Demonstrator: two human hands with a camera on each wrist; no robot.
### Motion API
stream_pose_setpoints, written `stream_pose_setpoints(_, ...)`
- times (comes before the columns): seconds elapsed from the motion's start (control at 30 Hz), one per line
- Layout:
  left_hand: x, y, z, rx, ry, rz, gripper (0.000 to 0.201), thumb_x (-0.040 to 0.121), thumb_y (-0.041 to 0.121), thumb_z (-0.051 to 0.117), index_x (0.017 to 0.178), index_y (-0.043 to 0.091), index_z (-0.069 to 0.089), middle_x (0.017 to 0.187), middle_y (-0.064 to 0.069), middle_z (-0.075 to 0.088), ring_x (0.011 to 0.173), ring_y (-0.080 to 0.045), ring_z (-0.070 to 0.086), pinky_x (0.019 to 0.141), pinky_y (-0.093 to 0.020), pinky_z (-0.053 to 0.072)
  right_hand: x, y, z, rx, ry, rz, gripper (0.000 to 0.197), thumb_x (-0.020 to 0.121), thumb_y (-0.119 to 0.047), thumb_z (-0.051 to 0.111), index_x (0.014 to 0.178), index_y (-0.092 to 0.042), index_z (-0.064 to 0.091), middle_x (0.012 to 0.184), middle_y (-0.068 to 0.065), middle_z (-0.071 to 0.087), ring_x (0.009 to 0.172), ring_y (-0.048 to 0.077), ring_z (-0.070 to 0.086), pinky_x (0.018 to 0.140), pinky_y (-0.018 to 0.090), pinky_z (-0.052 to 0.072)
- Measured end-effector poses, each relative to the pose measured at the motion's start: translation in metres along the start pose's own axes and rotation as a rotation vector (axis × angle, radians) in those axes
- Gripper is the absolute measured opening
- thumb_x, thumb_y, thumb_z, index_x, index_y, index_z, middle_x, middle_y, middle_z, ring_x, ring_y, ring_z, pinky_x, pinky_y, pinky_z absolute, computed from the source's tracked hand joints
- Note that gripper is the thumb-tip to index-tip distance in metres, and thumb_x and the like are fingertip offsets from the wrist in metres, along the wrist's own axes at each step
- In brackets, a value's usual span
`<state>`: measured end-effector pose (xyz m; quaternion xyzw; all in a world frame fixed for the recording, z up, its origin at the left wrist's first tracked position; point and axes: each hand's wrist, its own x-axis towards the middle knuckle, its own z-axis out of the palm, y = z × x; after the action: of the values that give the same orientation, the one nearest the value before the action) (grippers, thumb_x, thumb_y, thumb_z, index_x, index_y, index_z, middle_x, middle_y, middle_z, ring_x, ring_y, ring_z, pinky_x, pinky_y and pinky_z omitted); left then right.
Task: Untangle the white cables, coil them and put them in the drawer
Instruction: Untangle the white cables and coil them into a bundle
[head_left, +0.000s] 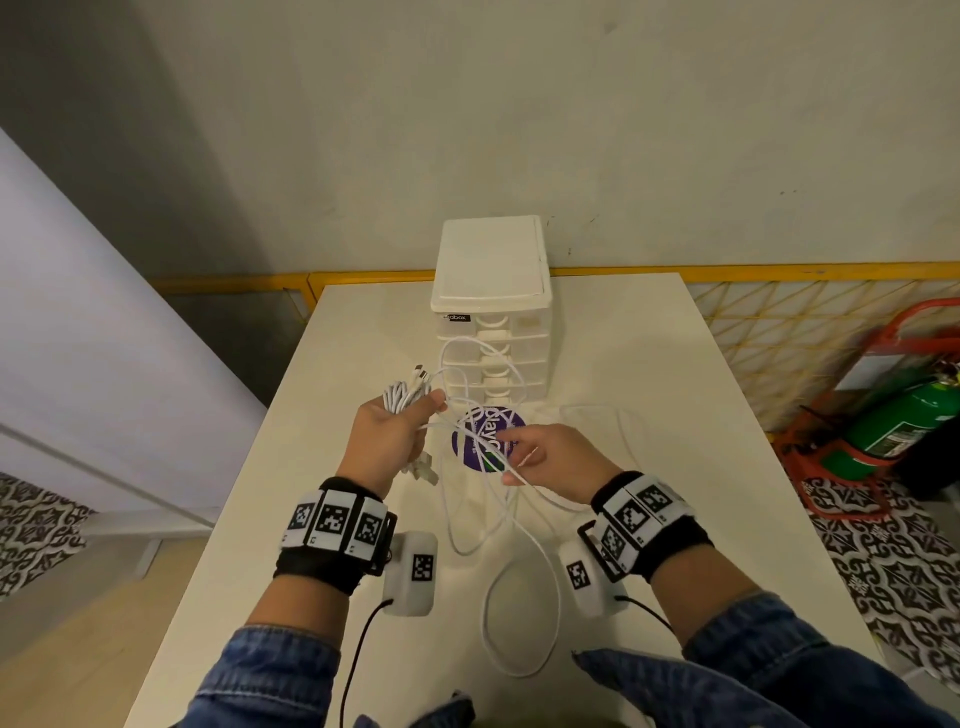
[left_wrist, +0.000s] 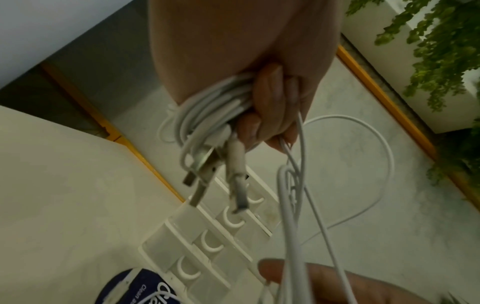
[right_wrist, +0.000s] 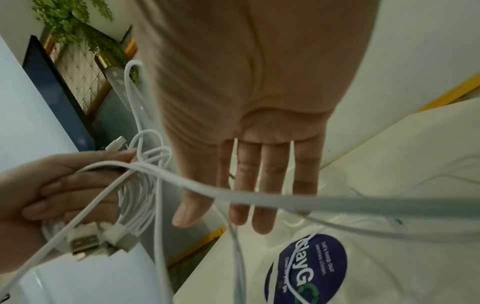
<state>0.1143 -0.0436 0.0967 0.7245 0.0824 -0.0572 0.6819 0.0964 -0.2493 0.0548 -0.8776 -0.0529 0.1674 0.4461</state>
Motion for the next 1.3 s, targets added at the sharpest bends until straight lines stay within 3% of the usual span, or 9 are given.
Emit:
stream_pose_setpoints(0.13, 0.0, -0.001, -0.001, -0.014, -0.043, -0.001, 0.024, 0.087, 0.017, 0.065, 0.065, 0.009, 0.067, 0.049, -0.002, 0.028, 0.039, -0.015, 0.021, 0.041, -0.021, 0.018, -0.001, -0.004, 0.007, 0.029, -0.118, 0.021, 0.112, 0.067, -0.026, 0.083, 0.149, -0.031, 0.007, 0.124, -0.005, 0.05, 0.103, 0.013, 0.053, 0.089, 0.025, 0.044)
stream_pose_setpoints(0.27, 0.003, -0.006, -0.002, 0.01, -0.015, -0.033, 0.027, 0.087, 0.02, 0.066, 0.062, 0.01, 0.066, 0.051, -0.003, 0.028, 0.041, -0.014, 0.021, 0.043, -0.023, 0.018, -0.001, 0.0, 0.002, -0.07, -0.001, 0.082, 0.136, 0.057, -0.036, 0.088, 0.147, -0.03, -0.013, 0.14, 0.003, 0.033, 0.123, 0.02, 0.044, 0.102, 0.036, 0.04)
stream_pose_setpoints(0.4, 0.004, -0.009, 0.0, 0.017, 0.017, -0.045, 0.03, 0.088, 0.021, 0.066, 0.06, 0.01, 0.065, 0.046, -0.003, 0.03, 0.039, -0.014, 0.022, 0.041, -0.022, 0.02, -0.001, -0.001, -0.011, -0.097, 0.19, 0.063, 0.091, 0.07, -0.038, 0.079, 0.144, -0.022, 0.028, 0.132, 0.004, 0.049, 0.113, 0.018, 0.053, 0.094, 0.031, 0.044)
stream_pose_setpoints(0.53, 0.003, -0.009, 0.007, 0.02, -0.026, -0.047, 0.03, 0.087, 0.02, 0.067, 0.059, 0.009, 0.064, 0.044, -0.003, 0.029, 0.038, -0.014, 0.021, 0.042, -0.022, 0.019, -0.003, -0.011, -0.016, -0.022, 0.37, -0.064, 0.017, 0.084, -0.031, 0.066, 0.092, -0.016, 0.071, 0.088, -0.003, 0.072, 0.077, 0.01, 0.064, 0.082, 0.032, 0.052)
stream_pose_setpoints(0.73, 0.0, -0.01, 0.013, 0.027, -0.136, -0.046, 0.028, 0.088, 0.021, 0.065, 0.072, 0.0, 0.058, 0.039, -0.001, 0.031, 0.032, -0.014, 0.023, 0.037, -0.017, 0.02, 0.003, -0.027, -0.005, 0.084, 0.304, -0.168, 0.027, 0.089, -0.027, 0.06, 0.114, -0.018, 0.065, 0.093, -0.003, 0.069, 0.079, 0.007, 0.061, 0.076, 0.012, 0.044)
stream_pose_setpoints(0.83, -0.002, -0.007, 0.012, 0.064, -0.17, -0.041, 0.031, 0.086, 0.024, 0.069, 0.068, 0.002, 0.055, 0.039, 0.001, 0.032, 0.032, -0.013, 0.024, 0.038, -0.019, 0.02, 0.006, -0.03, 0.001, 0.16, 0.289, -0.185, 0.017, 0.089, -0.023, 0.062, 0.1, -0.014, 0.07, 0.09, 0.001, 0.071, 0.08, 0.01, 0.064, 0.075, 0.021, 0.047)
stream_pose_setpoints(0.97, -0.004, -0.003, 0.014, 0.253, -0.144, -0.028, 0.045, 0.073, 0.033, 0.081, 0.046, 0.018, 0.048, 0.04, 0.002, 0.035, 0.032, -0.012, 0.033, 0.037, -0.021, 0.032, 0.006, -0.033, -0.004, 0.331, 0.294, -0.14, 0.014, 0.088, -0.021, 0.063, 0.095, -0.011, 0.07, 0.081, -0.008, 0.067, 0.067, -0.008, 0.06, 0.064, 0.009, 0.044)
stream_pose_setpoints(1.07, -0.001, -0.006, 0.019, 0.303, -0.06, 0.005, 0.04, 0.072, 0.037, 0.081, 0.065, 0.009, 0.054, 0.046, 0.002, 0.042, 0.031, -0.007, 0.04, 0.034, -0.022, 0.035, 0.004, -0.036, -0.006, 0.368, 0.318, -0.152, 0.01, 0.088, -0.02, 0.063, 0.091, -0.013, 0.069, 0.078, -0.004, 0.068, 0.061, -0.003, 0.059, 0.061, 0.011, 0.047)
stream_pose_setpoints(1.3, -0.002, -0.011, 0.031, 0.27, -0.145, 0.006, 0.03, 0.084, 0.009, 0.068, 0.058, 0.016, 0.053, 0.039, 0.005, 0.043, 0.03, -0.007, 0.036, 0.035, -0.02, 0.032, 0.003, -0.037, -0.003, 0.494, 0.352, -0.174, 0.006, 0.087, -0.012, 0.064, 0.087, -0.013, 0.069, 0.077, -0.003, 0.07, 0.065, -0.001, 0.063, 0.064, 0.013, 0.051)
